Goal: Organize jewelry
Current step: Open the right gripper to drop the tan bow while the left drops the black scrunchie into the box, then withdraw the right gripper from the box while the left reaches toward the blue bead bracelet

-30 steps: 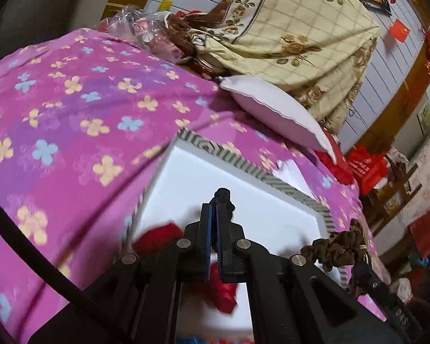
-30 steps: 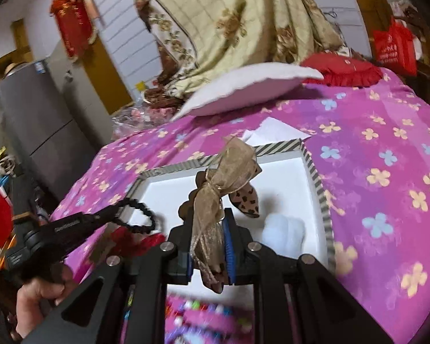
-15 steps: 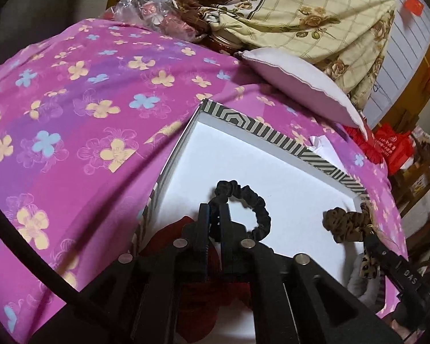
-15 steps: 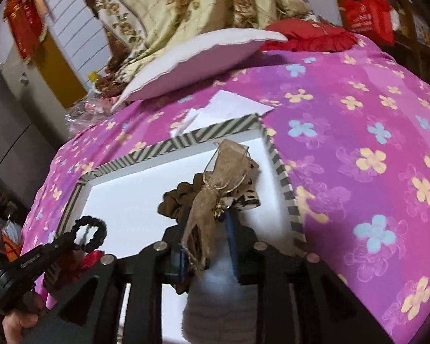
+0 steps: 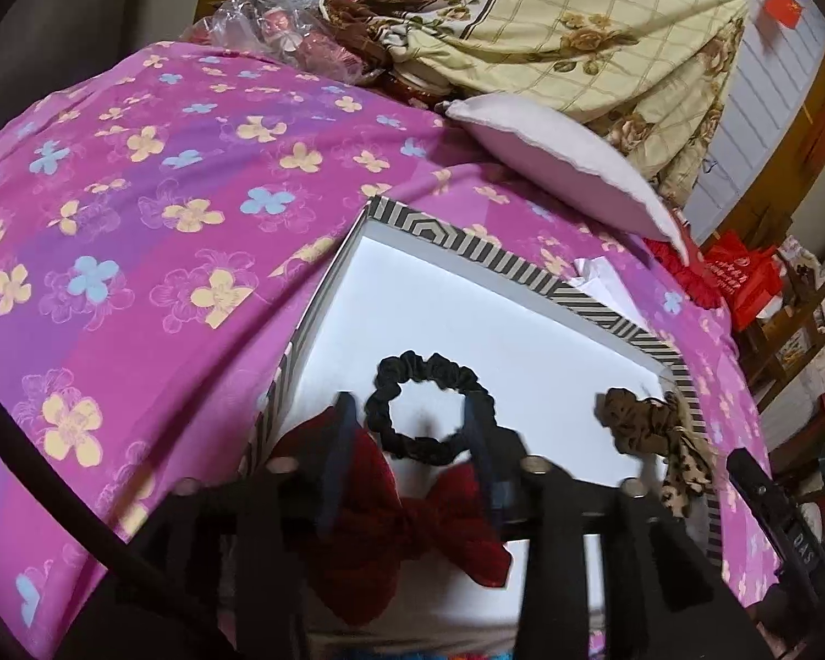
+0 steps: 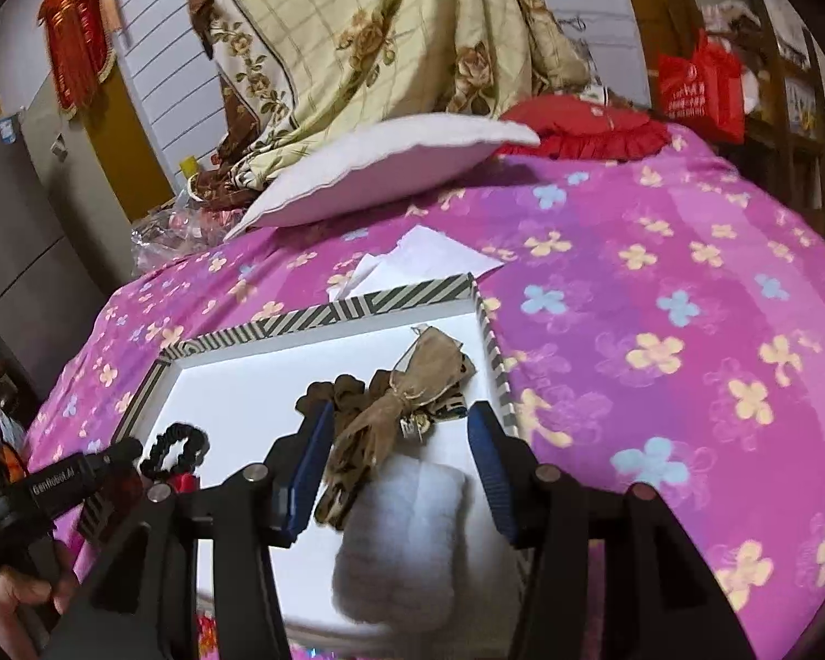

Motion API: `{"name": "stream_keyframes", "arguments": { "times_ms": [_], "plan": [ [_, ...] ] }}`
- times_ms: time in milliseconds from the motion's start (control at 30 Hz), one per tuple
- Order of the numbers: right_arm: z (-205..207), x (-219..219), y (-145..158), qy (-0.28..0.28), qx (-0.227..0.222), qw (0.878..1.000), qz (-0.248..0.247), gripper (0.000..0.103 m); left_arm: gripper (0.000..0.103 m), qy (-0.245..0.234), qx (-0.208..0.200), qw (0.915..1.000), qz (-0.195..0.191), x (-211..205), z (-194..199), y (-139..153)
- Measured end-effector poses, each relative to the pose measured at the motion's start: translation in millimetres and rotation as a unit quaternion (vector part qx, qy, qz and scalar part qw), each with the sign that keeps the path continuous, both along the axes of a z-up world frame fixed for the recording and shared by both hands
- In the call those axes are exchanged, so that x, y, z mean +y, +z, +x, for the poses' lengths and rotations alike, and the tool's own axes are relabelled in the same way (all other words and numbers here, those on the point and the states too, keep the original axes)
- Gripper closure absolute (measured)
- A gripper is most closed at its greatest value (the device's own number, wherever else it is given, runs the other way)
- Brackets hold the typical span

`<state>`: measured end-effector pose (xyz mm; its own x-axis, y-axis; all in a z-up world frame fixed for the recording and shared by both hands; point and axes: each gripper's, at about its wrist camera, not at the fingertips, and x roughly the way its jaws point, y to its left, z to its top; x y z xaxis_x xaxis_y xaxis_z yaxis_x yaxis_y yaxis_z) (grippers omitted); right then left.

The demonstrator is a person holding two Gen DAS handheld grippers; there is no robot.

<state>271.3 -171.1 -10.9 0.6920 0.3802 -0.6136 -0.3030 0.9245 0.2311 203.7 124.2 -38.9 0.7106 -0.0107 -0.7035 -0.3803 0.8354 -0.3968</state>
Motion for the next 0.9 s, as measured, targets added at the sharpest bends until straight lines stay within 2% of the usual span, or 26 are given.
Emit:
{"name": "stream_keyframes", "arguments": {
  "times_ms": [133,233,300,433,567,633,667,700,767,900],
  "plan": [
    [-31.7,-2.5,14.8,0.016,-0.02,1.0,-0.013,0.05,0.081,-0.008,-0.008,0.9999,-0.013,-1.0,-16.8,6.3],
    [-61.5,-10.8,21.6,0.026,-0.025,0.999,-0.006,0.05,0.081,-0.015,-0.02,0.9997,-0.008,-5.1,-36.7,15.2],
    [-80.0,-15.7,20.5,0.035,-0.02,0.999,-0.003,0.05,0.081,-0.028,-0.028,0.9992,-0.002,-8.0,-54.4,21.9],
    [-114.9,-18.6,5.1,0.053,0.02,0.998,-0.02,0.05,0.081,-0.061,-0.033,0.9976,0.009,-8.7,-91.5,29.2],
    [-143.1,-21.9,-12.5,0.07,0.063,0.995,-0.036,0.05,0.081,-0.111,-0.007,0.9932,0.034,-11.4,-119.4,22.1],
    [-148.9,-22.1,-20.7,0.079,0.077,0.993,-0.044,0.043,0.081,-0.141,0.021,0.9897,0.013,-15.4,-118.4,9.7],
    [-150.0,-21.1,-25.0,0.081,0.082,0.992,-0.055,0.042,0.081,-0.157,0.035,0.987,-0.002,-17.1,-114.2,3.6],
    [-148.4,-20.3,-28.5,0.083,0.086,0.991,-0.062,0.042,0.083,-0.163,0.052,0.9853,0.001,-20.1,-108.7,-2.0],
    [-146.3,-20.1,-35.1,0.084,0.099,0.989,-0.071,0.042,0.086,-0.143,0.064,0.987,0.036,-23.5,-106.1,-3.6],
    [-141.3,-20.8,-42.6,0.079,0.121,0.987,-0.066,0.042,0.087,-0.129,0.063,0.9885,0.047,-19.7,-101.2,-5.9]
  ]
}}
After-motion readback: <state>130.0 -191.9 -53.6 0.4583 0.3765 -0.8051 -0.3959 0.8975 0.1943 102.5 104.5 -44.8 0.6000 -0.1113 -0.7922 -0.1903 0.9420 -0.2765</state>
